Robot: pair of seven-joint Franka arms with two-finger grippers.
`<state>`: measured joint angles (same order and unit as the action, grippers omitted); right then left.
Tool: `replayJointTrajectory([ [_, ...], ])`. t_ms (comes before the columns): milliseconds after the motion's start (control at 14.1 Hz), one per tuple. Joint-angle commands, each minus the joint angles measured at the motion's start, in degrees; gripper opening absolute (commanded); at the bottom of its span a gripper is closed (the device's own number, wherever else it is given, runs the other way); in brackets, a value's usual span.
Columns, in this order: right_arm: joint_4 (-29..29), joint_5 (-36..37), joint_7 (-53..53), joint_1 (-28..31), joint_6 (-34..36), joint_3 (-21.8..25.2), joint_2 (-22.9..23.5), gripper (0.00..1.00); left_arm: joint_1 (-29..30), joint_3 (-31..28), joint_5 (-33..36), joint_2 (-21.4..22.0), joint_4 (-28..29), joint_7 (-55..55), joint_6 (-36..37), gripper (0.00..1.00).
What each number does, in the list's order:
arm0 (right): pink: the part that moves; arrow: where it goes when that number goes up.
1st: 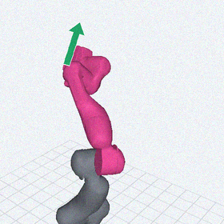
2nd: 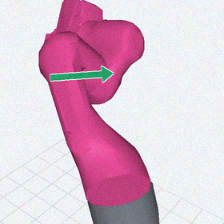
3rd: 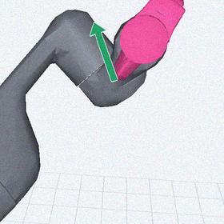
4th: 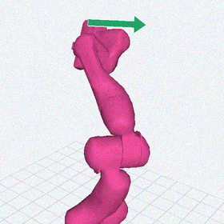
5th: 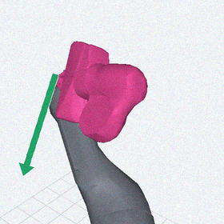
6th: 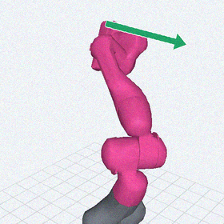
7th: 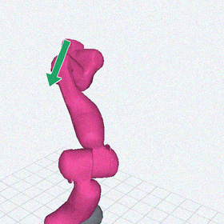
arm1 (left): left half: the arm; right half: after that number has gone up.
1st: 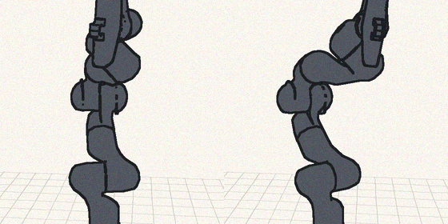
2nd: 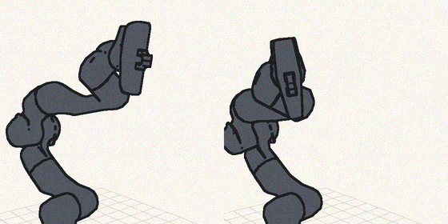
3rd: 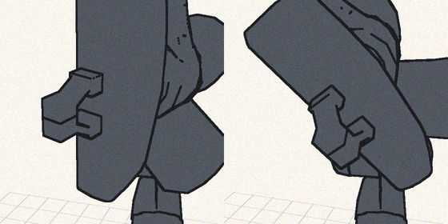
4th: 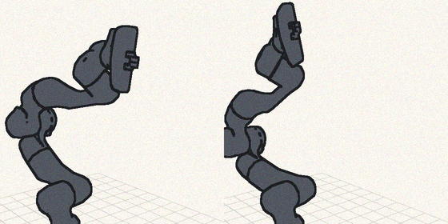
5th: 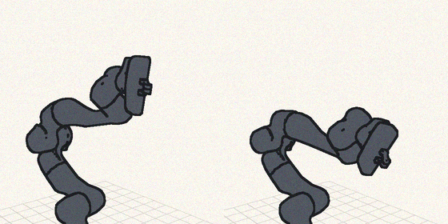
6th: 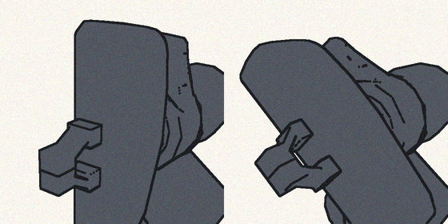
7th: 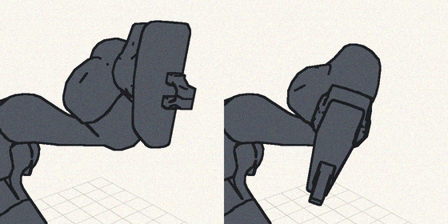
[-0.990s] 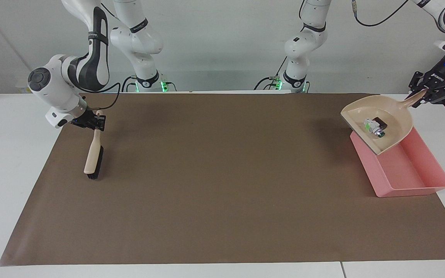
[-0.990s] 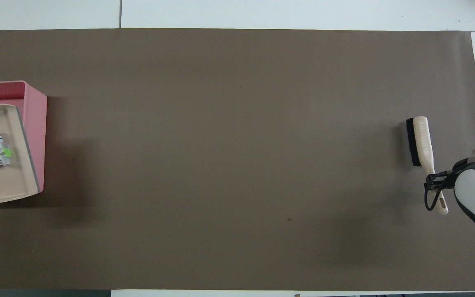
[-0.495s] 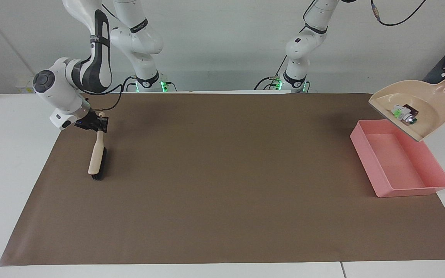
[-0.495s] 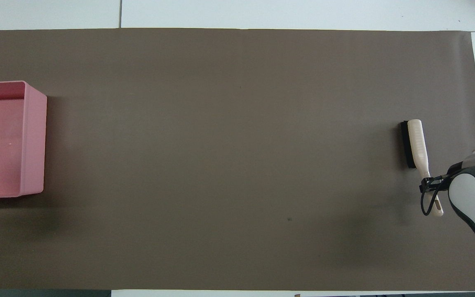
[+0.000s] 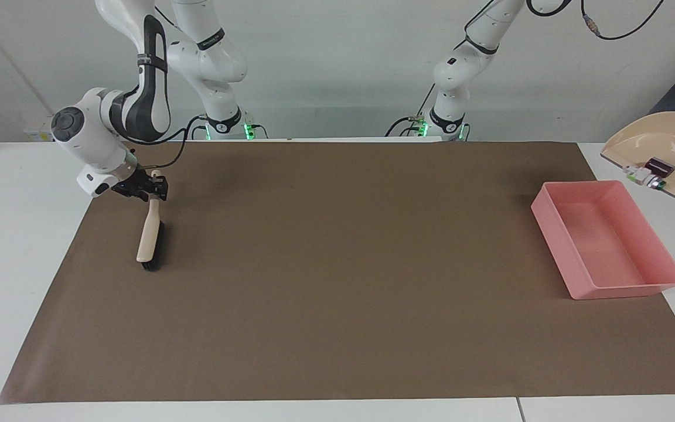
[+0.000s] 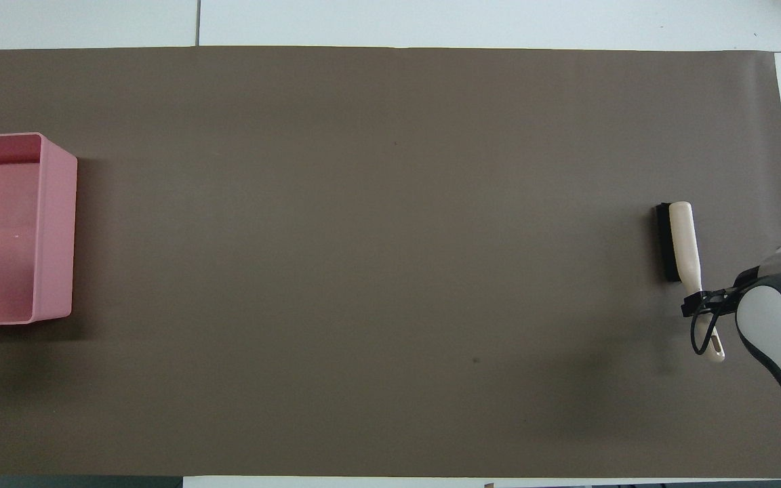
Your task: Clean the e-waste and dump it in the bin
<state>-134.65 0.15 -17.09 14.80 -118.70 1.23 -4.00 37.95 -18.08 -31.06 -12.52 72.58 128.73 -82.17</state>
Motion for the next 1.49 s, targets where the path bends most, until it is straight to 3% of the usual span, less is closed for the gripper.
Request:
replayJointTrajectory([
  [0, 2.0, -1.3, -1.1, -0.7, -0.7, -0.8, 0.0, 0.99, -0.3, -1.0, 2.2, -1.6, -3.1, 5.6, 1.1, 0.02],
  [495, 13.5, -0.1, 10.5, -9.4, 1.0, -1.1, 0.0, 0.99, -2.3, -0.6, 8.6, -1.6, -2.6, 6.0, -4.8, 0.02],
  [849, 26.1, -0.1, 21.4, -14.0, 13.3, -1.1, 0.0, 0.99, -7.7, -0.6, 15.6, -1.2, 0.1, 5.8, -11.2, 0.02],
  [1415, 38.4, 0.1, 28.0, -13.6, 27.1, -1.1, 0.5, 0.99, -16.8, -0.7, 26.4, -0.6, 5.3, 5.0, -21.2, 0.02],
])
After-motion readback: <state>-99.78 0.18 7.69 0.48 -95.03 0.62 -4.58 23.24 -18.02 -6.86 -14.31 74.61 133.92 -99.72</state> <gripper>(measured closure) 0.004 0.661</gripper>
